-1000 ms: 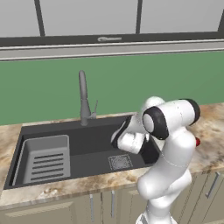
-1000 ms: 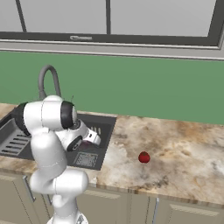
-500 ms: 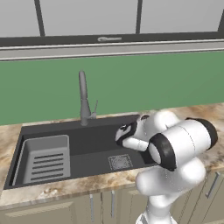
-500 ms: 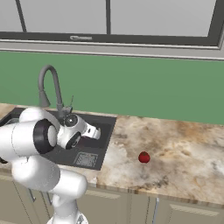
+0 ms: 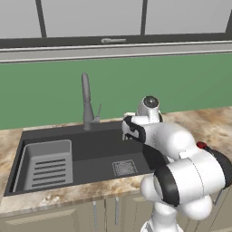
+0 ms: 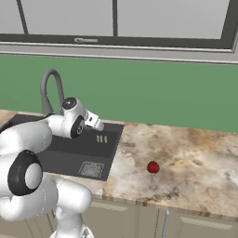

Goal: Turn on the sink faucet. Then move the onion from the counter to the sink. Turn off the sink. Move the vegetable from the sink to the pot next to the stove. Finally move the pot to the front left burner.

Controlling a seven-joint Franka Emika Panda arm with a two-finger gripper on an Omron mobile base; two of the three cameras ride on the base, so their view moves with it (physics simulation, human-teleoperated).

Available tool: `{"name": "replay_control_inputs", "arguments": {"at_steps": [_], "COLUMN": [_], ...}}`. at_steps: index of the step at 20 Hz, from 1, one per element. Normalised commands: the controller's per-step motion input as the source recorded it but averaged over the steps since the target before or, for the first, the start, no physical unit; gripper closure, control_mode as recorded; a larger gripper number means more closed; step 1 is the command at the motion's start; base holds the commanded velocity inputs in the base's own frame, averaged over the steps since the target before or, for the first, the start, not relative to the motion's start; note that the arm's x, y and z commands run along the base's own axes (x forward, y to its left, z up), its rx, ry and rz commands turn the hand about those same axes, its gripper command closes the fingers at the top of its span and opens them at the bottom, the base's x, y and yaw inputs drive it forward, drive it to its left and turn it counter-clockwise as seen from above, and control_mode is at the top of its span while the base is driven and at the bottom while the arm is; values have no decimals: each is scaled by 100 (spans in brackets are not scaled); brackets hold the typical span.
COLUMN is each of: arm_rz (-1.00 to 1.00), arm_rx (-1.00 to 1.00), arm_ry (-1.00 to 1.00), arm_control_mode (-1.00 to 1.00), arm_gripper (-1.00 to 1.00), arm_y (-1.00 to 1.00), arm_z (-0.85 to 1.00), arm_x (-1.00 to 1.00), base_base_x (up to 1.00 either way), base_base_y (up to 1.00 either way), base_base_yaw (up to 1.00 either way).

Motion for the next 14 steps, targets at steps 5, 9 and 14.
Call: {"name": "replay_control_inputs", "arguments": {"at_steps": [5, 9, 14], "arm_rz": [0, 0, 0], "arm_rx": [0, 0, 0], "arm_ry": [3, 0, 0], "arm_control_mode": [-100, -100, -100], "arm_gripper": [100, 100, 100], "arm_y": [0, 0, -2], "arm_z": [12, 0, 5], "arm_x": [-30, -60, -64], "base_base_x": [0, 0, 0], "base_base_y": [0, 0, 0], "base_base_yaw": [0, 0, 0]}}
